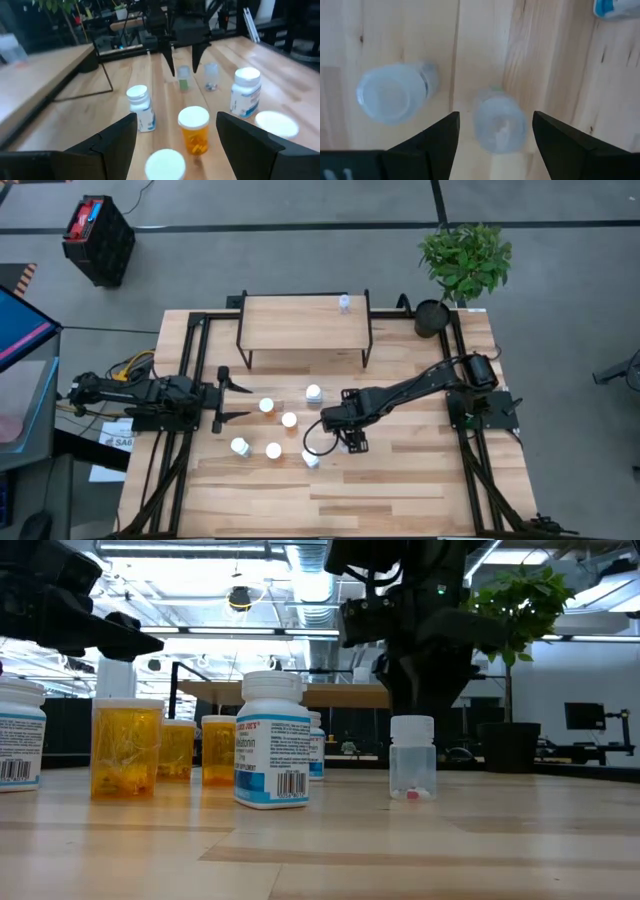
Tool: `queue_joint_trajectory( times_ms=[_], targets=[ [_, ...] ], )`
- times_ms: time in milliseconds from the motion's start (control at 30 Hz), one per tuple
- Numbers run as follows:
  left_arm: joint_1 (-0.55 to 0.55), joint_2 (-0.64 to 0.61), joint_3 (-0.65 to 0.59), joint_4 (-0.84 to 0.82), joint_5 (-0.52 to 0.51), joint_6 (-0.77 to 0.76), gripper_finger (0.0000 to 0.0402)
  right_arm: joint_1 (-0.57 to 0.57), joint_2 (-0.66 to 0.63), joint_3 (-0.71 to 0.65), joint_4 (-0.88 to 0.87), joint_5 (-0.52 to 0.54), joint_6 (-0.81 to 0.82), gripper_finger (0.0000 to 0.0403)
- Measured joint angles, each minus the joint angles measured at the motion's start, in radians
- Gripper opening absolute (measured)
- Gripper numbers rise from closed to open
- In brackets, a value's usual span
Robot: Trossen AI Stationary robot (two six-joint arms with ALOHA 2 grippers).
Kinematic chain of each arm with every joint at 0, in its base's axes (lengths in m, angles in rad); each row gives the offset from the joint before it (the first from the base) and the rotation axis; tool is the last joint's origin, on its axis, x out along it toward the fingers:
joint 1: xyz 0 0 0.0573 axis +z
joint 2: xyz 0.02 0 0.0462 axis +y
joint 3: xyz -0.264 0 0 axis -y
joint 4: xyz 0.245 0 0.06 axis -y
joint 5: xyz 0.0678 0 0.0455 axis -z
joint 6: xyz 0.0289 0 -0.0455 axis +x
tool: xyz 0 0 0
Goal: Pick and place medicine bottles onto shelf by color
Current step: Put the top transparent pill bottle on the shelf aligned with the other transparent pill bottle
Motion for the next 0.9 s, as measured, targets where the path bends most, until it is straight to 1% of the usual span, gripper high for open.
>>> queue_joint_trajectory(
  times_ms=[233,400,567,700,800,900],
  targets=[
    [0.0,0.0,-0.001,0.004,0.0,-0.175,0.0261,0.0,0.0,0.0,-0.003,0.0,0.003,0.0273],
    [0.0,0.0,-0.001,0.003,-0.005,-0.167,0.0261,-0.008,0.0,0.0,-0.004,0.0,0.025,0.0253],
    [0.0,0.0,-0.001,0.002,-0.005,-0.163,0.0261,-0.014,0.0,0.0,-0.003,0.0,0.036,0.0212],
    [0.0,0.0,-0.001,0.001,-0.005,-0.159,0.0261,-0.014,0.0,0.001,-0.01,0.0,0.041,0.0161],
    [0.0,0.0,-0.001,0.001,-0.006,-0.148,0.0261,-0.014,0.0,0.045,-0.111,-0.009,-0.015,0.0122],
    [0.0,0.0,-0.001,0.001,-0.006,-0.147,0.0261,-0.018,-0.002,0.119,-0.196,-0.009,-0.068,0.0116]
  ],
)
